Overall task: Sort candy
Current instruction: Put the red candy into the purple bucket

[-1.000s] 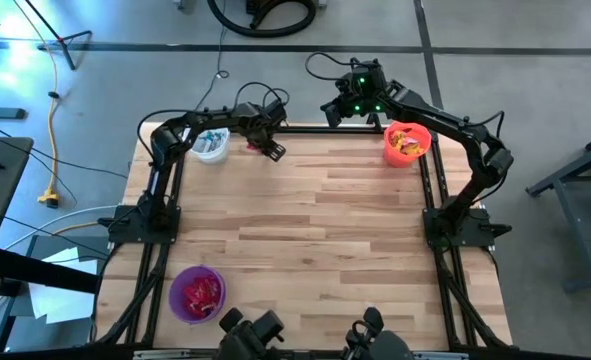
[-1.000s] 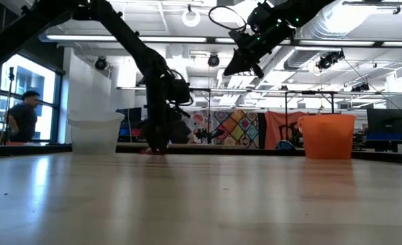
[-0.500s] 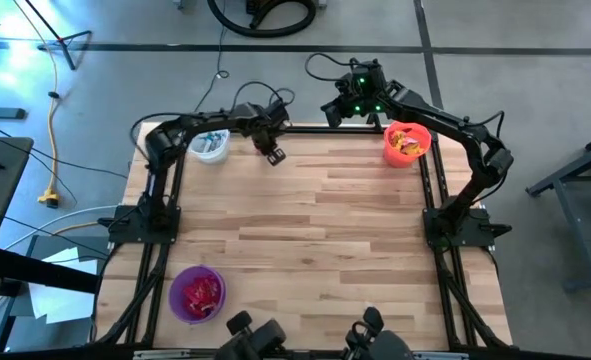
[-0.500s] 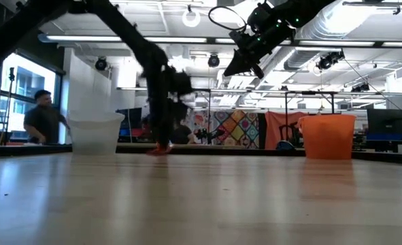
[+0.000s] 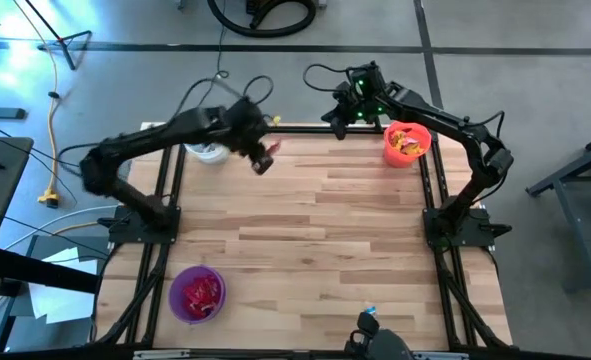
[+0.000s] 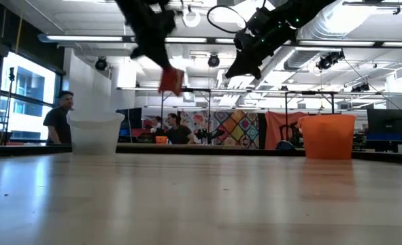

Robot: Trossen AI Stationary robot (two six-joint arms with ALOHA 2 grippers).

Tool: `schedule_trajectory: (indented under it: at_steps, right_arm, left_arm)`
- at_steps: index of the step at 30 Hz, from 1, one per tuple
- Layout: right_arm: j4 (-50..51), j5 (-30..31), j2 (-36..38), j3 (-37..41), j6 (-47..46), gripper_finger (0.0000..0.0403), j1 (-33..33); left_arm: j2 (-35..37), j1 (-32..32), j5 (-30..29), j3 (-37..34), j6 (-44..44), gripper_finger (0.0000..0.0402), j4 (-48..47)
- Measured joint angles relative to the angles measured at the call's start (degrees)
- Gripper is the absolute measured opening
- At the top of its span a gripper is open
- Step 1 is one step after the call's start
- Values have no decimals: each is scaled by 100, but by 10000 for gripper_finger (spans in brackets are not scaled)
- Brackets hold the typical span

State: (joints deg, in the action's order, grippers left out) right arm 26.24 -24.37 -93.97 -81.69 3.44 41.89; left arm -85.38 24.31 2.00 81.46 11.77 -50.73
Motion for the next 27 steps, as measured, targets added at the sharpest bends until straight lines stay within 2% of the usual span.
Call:
schedule_trajectory:
  at_steps: [4,10,16,21,24,27]
  right_arm:
    - [-86,-180,0,0,151,0,0]
    - [-84,-178,0,0,168,0,-53]
    - [-118,-69,30,0,153,0,-319]
    - [-96,579,66,0,-257,0,-667]
    - [-132,797,66,0,-597,0,-893]
    - [-172,927,66,0,-787,0,-1130]
  left_arm:
    - [853,-803,-308,-420,822,0,-258]
    - [1836,-2312,-743,-791,2530,0,-824]
    - [2312,-3982,-1006,-812,4348,0,-1632]
    - [2406,-5258,-1106,-900,5808,0,-2555]
    - [2536,-5914,-760,-1215,6371,0,-2392]
    - [2681,-6632,-639,-1501,6667,0,-1732]
